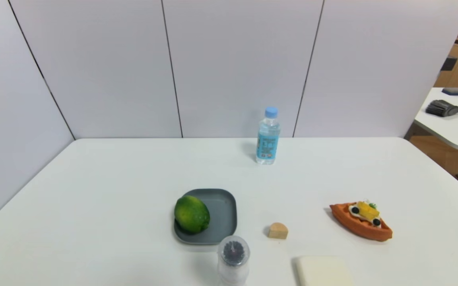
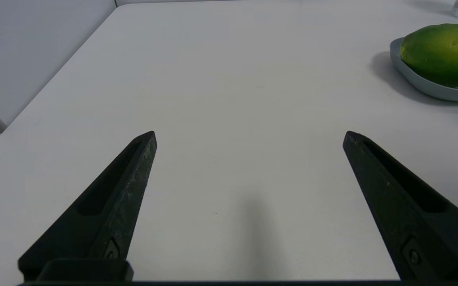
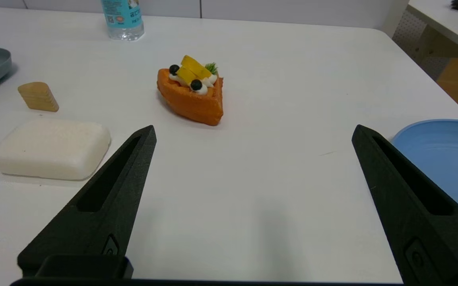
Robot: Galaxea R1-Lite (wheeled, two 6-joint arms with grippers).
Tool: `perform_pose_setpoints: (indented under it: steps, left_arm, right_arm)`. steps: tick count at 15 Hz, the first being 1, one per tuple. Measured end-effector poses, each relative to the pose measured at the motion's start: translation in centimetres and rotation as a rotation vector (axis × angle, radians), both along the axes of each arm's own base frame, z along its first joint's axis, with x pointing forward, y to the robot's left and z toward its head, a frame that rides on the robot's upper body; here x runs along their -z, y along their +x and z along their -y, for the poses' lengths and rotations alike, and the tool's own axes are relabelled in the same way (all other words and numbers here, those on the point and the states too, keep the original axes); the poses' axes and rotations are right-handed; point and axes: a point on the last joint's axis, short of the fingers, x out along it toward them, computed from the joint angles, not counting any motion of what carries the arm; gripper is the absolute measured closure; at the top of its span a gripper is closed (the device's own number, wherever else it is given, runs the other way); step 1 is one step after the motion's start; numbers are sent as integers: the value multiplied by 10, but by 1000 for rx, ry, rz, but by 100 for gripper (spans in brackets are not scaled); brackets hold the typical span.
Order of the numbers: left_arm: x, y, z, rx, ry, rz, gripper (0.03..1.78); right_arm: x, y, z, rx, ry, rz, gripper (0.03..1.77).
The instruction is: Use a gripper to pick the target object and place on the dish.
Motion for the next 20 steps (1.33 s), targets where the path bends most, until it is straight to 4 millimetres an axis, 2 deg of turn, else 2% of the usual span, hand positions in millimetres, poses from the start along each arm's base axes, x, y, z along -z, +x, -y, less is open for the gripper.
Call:
perform_pose_setpoints:
  steps: [4,20]
  left_arm:
    - [0,0,0,0,0,0,12]
    - [0,0,0,0,0,0,12]
  right_arm:
    - [9,-4,0,8,-3,-30,10]
    - [9,-5,0,16,24,-15,10]
